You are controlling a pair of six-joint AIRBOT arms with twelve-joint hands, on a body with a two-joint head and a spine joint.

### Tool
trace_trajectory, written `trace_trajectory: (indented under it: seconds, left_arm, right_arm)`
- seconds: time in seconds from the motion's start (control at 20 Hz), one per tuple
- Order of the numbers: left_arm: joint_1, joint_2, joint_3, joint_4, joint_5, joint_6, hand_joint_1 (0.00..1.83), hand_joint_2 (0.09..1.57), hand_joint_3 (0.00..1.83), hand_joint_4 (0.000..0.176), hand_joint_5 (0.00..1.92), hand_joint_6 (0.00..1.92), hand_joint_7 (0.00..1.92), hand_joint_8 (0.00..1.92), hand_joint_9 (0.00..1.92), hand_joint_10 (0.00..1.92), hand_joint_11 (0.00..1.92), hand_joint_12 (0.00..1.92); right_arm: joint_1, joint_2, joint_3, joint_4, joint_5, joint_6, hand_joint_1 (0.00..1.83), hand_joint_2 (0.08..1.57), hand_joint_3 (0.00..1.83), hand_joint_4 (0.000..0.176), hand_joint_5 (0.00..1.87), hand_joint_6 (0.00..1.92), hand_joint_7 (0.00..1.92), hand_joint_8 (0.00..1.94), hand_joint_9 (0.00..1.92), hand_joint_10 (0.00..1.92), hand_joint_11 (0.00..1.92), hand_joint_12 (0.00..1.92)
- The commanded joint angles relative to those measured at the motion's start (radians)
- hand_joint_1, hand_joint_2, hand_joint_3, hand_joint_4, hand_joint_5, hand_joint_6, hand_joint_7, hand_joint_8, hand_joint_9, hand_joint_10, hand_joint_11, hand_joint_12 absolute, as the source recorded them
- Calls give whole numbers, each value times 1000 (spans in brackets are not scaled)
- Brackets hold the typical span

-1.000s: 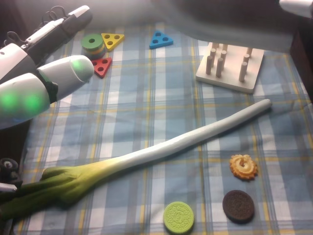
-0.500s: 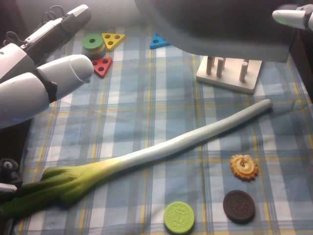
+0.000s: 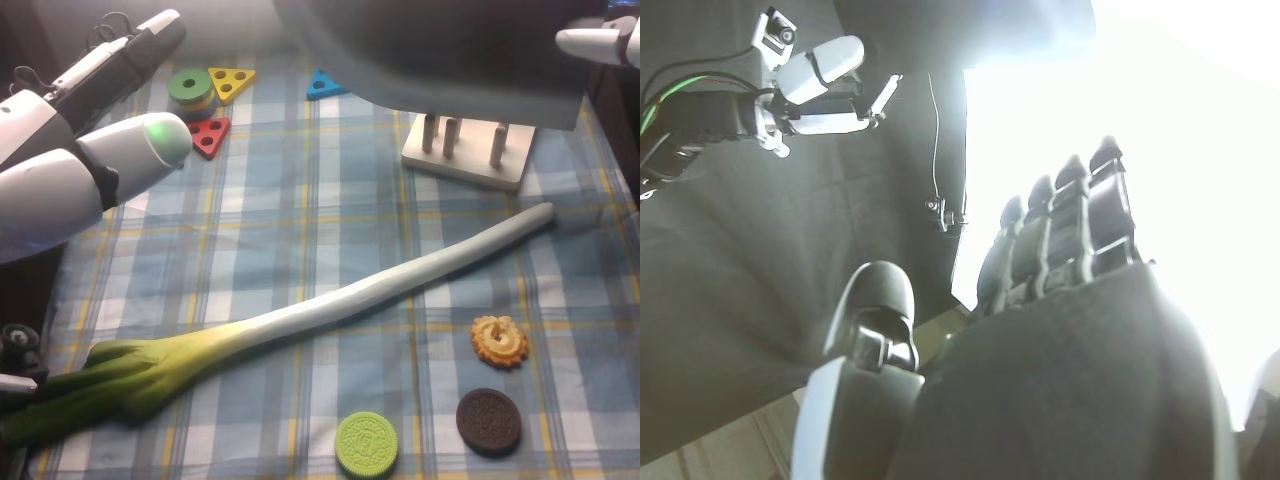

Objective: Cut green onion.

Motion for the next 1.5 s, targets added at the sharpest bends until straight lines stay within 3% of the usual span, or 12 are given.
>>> trace_trajectory:
  seconds: [0.0,0.15,0.25,0.65,0.7,0.8,0.85,0.9,1.0,1.25,1.35,1.45]
  left_arm:
    - [-2,-1,3,11,-119,-8,0,1355,0,0,1,0,1,0,1,0,0,0]
    - [-2,-3,3,14,-115,-9,0,1369,4,0,12,2,4,1,2,0,0,0]
    - [-2,-4,3,15,-114,-9,0,1365,1,0,0,0,0,0,0,0,0,0]
    - [3,-5,2,18,-119,-24,0,1354,0,0,0,0,0,0,0,0,0,0]
    - [6,-5,3,18,-121,-27,0,1351,0,0,0,0,0,0,0,0,0,0]
    - [7,-4,3,18,-117,-28,0,1351,0,0,0,0,0,0,0,0,0,0]
    - [9,-2,3,18,-113,-28,0,1357,0,0,0,0,0,0,0,0,0,0]
    - [10,-1,2,19,-114,-30,0,1355,0,0,0,0,0,0,0,0,0,0]
    - [12,0,3,19,-121,-35,0,1356,0,0,0,0,0,0,0,0,0,0]
    - [14,12,10,-2,-170,-37,0,1374,6,0,24,9,12,4,16,6,0,0]
    - [22,21,28,-23,-238,-84,0,1408,19,0,18,5,0,0,0,0,0,0]
    - [32,24,61,-26,-308,-192,0,1383,6,0,11,1,0,0,0,0,0,0]
  right_arm:
    - [13,7,12,6,61,-8,634,1386,0,58,905,1921,1224,1941,1405,1921,1490,1921]
    - [13,7,21,5,43,-8,615,1372,0,74,872,1921,1178,1941,1352,1921,1447,1921]
    - [13,7,22,10,41,-8,644,1380,0,122,877,1921,1177,1941,1357,1921,1454,1921]
    - [-4,-2,14,50,43,-8,672,1380,0,119,849,1921,1135,1941,1299,1921,1346,1921]
    - [-14,2,12,60,47,-8,833,1332,0,86,682,1605,824,1572,864,1641,772,1847]
    - [-27,9,11,76,48,-8,863,1307,0,99,657,1508,740,1374,740,1536,635,1838]
    - [-31,15,9,86,49,-8,658,1250,0,0,680,292,727,968,721,1277,629,1643]
    - [-34,20,7,93,52,-8,607,1167,0,0,454,68,600,523,612,867,490,1360]
    - [-42,29,2,102,59,-8,501,1095,0,14,224,2,504,50,558,151,257,765]
    - [-47,65,-30,117,137,-7,436,994,0,164,4,0,208,0,278,0,26,360]
    - [-69,106,-69,149,231,-7,390,978,0,176,0,0,128,2,150,0,2,229]
    - [-114,149,-113,180,336,-8,451,1039,6,141,0,0,85,0,42,0,0,28]
